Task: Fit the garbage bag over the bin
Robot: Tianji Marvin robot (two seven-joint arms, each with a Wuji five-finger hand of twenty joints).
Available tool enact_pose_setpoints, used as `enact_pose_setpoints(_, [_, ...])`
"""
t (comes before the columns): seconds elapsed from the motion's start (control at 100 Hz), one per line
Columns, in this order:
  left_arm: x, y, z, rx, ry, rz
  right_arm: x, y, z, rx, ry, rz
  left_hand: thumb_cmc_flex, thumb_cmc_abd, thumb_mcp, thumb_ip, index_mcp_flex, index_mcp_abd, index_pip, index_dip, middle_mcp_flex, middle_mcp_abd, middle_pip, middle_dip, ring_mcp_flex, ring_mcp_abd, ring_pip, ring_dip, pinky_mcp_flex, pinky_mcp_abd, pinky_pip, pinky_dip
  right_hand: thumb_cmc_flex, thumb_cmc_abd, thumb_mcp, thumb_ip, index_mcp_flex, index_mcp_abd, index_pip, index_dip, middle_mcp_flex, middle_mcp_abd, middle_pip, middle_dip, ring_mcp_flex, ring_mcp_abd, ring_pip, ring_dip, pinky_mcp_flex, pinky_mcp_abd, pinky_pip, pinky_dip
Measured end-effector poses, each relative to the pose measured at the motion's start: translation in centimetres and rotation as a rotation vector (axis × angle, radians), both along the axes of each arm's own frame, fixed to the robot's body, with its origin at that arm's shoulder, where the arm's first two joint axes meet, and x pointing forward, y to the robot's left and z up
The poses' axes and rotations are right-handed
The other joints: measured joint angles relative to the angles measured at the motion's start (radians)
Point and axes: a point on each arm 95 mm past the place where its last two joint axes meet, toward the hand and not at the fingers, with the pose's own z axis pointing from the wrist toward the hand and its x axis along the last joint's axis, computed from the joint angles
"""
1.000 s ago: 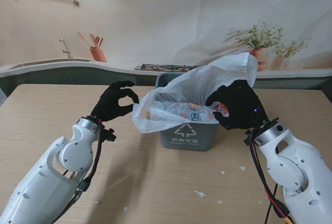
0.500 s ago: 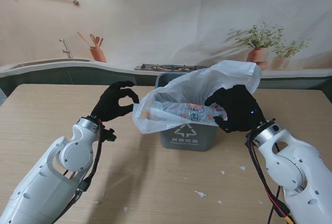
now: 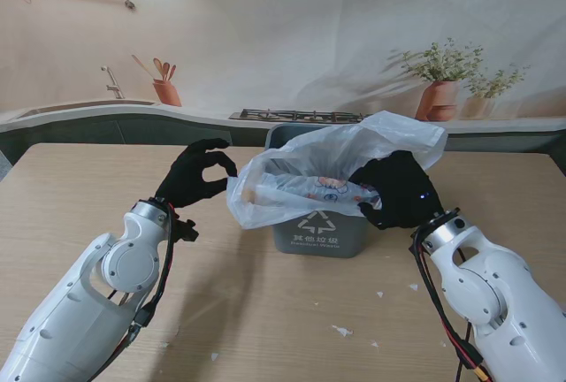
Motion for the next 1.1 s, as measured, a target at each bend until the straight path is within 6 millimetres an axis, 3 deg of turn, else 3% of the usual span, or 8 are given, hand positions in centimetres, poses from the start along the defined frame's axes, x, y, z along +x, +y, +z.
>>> enact_pose_setpoints(0.07, [0.0, 0.0, 0.0, 0.001, 0.001, -0.001, 0.1, 0.0, -0.2, 0.006, 0.002, 0.002, 0.000, 0.000, 0.000, 0.000, 0.000, 0.000, 0.000, 0.000, 0.000, 0.000, 0.000, 0.000, 0.000, 0.000, 0.000, 0.000, 0.000, 0.000, 0.000, 0.000, 0.014, -0.023, 0.011, -0.001, 0.040, -0.025, 0.033, 0.001, 0.053, 0.000, 0.030, 0.022, 0.022, 0.000, 0.016, 0.010, 0.007, -0.001, -0.002, 0.000])
enact_pose_setpoints(0.16, [0.0, 0.0, 0.0, -0.002, 0.008, 0.000, 0.3, 0.2, -0.4, 0.021, -0.012, 0.009, 0.000, 0.000, 0.000, 0.000, -0.005, 0.003, 0.000, 0.000, 0.000, 0.000, 0.000, 0.000, 0.000, 0.000, 0.000, 0.000, 0.000, 0.000, 0.000, 0.000, 0.066, -0.084, 0.026, -0.079, 0.087, -0.069, 0.120, -0.035, 0.128, -0.002, 0.051, 0.047, 0.074, 0.005, 0.042, 0.012, 0.018, -0.001, -0.002, 0.000])
enact_pose_setpoints(0.21, [0.0, 0.0, 0.0, -0.006, 0.013, 0.003, 0.4, 0.2, -0.6, 0.033, -0.025, 0.010, -0.002, 0.000, 0.030, 0.000, -0.067, 0.045, -0.007, -0.002, -0.010, 0.000, 0.000, 0.000, 0.000, 0.001, 0.000, 0.000, 0.000, 0.000, 0.000, 0.000, 0.086, -0.098, 0.029, -0.096, 0.110, -0.094, 0.155, -0.046, 0.176, -0.004, 0.061, 0.055, 0.101, 0.005, 0.048, 0.012, 0.020, -0.001, -0.002, 0.000])
enact_pose_setpoints(0.36, [-0.3, 0.2, 0.3, -0.028, 0.027, 0.013, 0.6, 0.2, -0.7, 0.057, -0.018, 0.015, -0.109, -0.063, 0.234, 0.017, -0.365, 0.207, -0.265, -0.118, -0.068, 0.000, -0.019, 0.000, 0.000, 0.010, -0.019, 0.000, 0.000, 0.001, 0.000, 0.000, 0.125, -0.131, 0.038, -0.096, 0.181, -0.138, 0.213, -0.053, 0.266, -0.011, 0.089, 0.068, 0.145, 0.016, 0.050, 0.013, 0.022, -0.001, -0.002, 0.000])
enact_pose_setpoints(0.58, [-1.6, 1.1, 1.6, 0.017, 0.124, -0.059, 0.9, 0.5, -0.6, 0.063, -0.021, 0.021, -0.163, -0.157, 0.236, 0.028, -0.541, 0.305, -0.541, -0.287, -0.105, 0.002, -0.250, -0.130, -0.002, 0.000, -0.216, -0.035, -0.036, -0.001, 0.000, -0.001, 0.142, -0.162, 0.049, -0.132, 0.251, -0.146, 0.218, -0.021, 0.350, -0.012, 0.138, 0.131, 0.217, 0.018, 0.086, 0.014, 0.037, -0.003, -0.002, 0.000])
enact_pose_setpoints(0.77, [-3.9, 3.4, 3.4, 0.083, 0.257, -0.081, 1.0, 0.7, -0.6, 0.064, -0.012, 0.026, -0.165, -0.179, 0.178, 0.036, -0.551, 0.371, -0.641, -0.349, -0.149, 0.003, -0.354, -0.105, -0.036, -0.002, -0.336, -0.036, -0.099, -0.003, -0.021, -0.028, 0.143, -0.162, 0.058, -0.132, 0.251, -0.136, 0.218, -0.011, 0.361, -0.001, 0.150, 0.156, 0.240, 0.018, 0.099, 0.021, 0.030, -0.012, -0.002, 0.000])
enact_pose_setpoints(0.95, [-5.6, 4.0, 4.6, -0.053, 0.325, -0.170, 1.0, 0.8, -0.6, 0.063, -0.012, 0.027, -0.281, -0.190, 0.046, 0.041, -0.547, 0.397, -0.694, -0.379, -0.167, 0.016, -0.404, -0.061, -0.038, -0.003, -0.375, -0.092, -0.103, -0.003, -0.078, -0.154, 0.143, -0.162, 0.059, -0.132, 0.251, -0.136, 0.218, -0.010, 0.361, -0.001, 0.151, 0.162, 0.243, 0.018, 0.110, 0.023, 0.031, -0.012, -0.002, -0.010])
enact_pose_setpoints(1.1, [-5.4, 2.5, 5.1, -0.088, 0.285, -0.146, 1.0, 0.8, -0.6, 0.061, -0.015, 0.028, -0.347, -0.055, -0.146, 0.044, -0.471, 0.447, -0.717, -0.389, -0.166, 0.065, -0.373, -0.051, -0.044, -0.002, -0.375, -0.087, -0.103, -0.001, -0.080, -0.176, 0.143, -0.162, 0.059, -0.132, 0.251, -0.136, 0.218, -0.002, 0.361, -0.001, 0.151, 0.167, 0.243, 0.018, 0.112, 0.024, 0.035, -0.012, -0.002, -0.016])
